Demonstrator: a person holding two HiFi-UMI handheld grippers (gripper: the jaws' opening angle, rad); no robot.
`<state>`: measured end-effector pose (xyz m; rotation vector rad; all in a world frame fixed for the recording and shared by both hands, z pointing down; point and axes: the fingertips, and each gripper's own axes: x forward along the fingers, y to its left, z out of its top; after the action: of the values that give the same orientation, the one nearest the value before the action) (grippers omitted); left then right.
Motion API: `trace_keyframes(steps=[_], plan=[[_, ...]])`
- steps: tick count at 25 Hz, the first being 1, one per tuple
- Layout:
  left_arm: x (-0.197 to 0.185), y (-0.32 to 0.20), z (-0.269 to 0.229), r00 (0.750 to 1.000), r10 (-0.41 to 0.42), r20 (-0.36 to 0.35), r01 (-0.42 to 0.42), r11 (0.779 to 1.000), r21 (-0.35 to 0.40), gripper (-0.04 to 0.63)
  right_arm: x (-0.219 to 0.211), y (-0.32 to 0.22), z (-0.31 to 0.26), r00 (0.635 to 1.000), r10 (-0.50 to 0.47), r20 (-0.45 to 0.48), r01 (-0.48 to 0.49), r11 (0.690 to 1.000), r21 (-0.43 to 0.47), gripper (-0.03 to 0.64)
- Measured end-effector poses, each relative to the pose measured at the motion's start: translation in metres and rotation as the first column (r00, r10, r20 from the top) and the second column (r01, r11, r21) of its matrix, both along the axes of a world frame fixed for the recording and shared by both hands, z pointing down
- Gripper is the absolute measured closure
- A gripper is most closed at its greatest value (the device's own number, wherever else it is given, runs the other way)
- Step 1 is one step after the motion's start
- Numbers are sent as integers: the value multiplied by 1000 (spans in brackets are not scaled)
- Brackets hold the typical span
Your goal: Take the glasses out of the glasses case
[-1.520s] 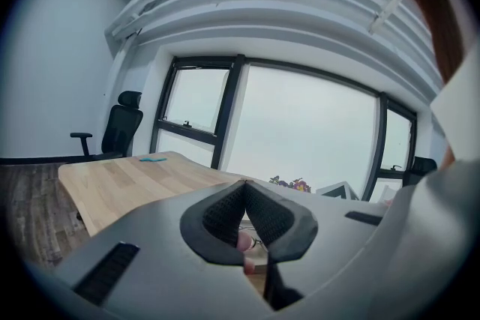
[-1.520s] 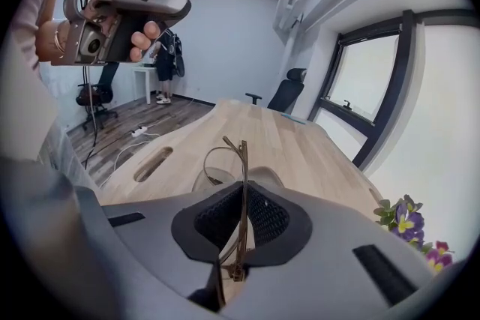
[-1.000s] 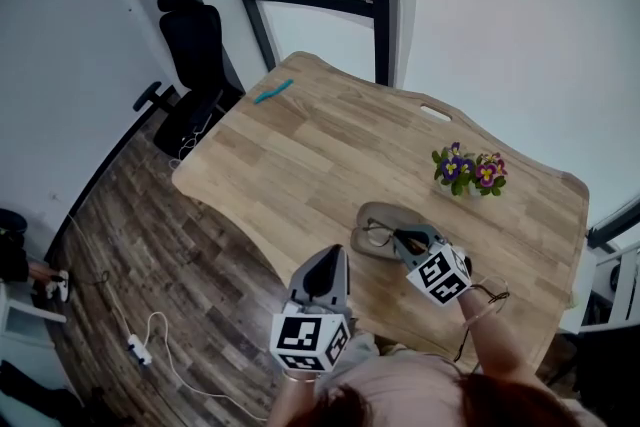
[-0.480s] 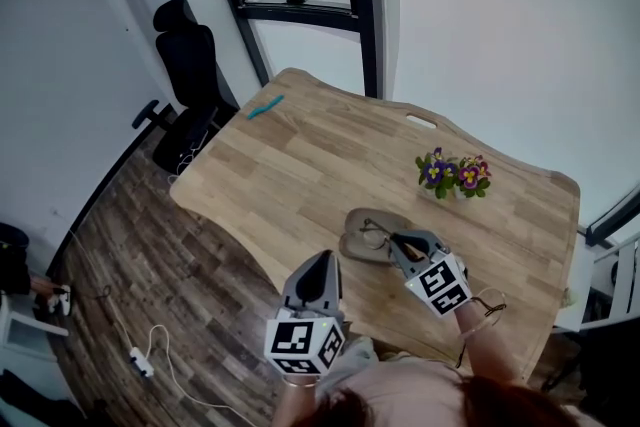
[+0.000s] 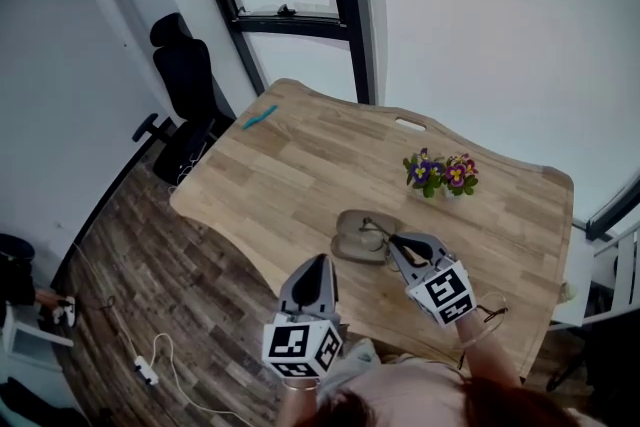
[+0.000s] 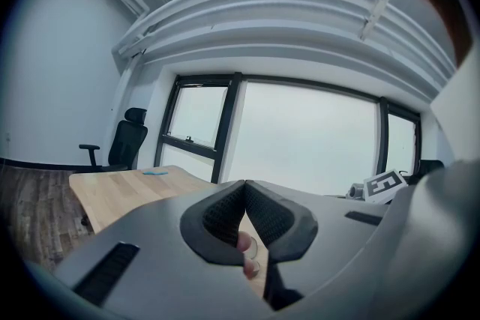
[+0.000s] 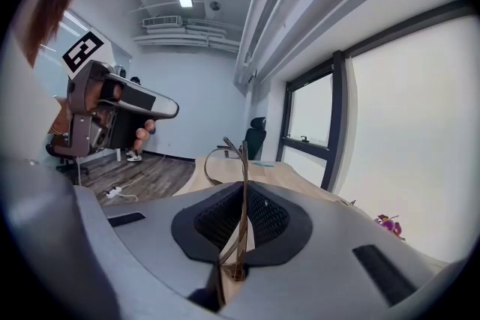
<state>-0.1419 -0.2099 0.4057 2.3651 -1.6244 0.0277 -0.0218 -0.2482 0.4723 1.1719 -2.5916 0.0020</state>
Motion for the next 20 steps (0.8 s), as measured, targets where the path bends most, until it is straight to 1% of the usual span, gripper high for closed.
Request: trace_keyframes(steps=[8, 13, 20], plan=[[15, 15, -6, 1000, 10, 5, -10, 1000, 7, 594, 18, 18, -21, 997, 27, 73, -30, 999, 41, 604], [23, 25, -8, 1000, 10, 6, -10, 1000, 3, 594, 28, 31, -34, 991, 40, 131, -46, 998, 42, 604], [35, 37, -12, 1000, 10, 13, -11, 1000, 11, 594, 41, 48, -46, 982, 48, 180, -59, 997, 53, 604]])
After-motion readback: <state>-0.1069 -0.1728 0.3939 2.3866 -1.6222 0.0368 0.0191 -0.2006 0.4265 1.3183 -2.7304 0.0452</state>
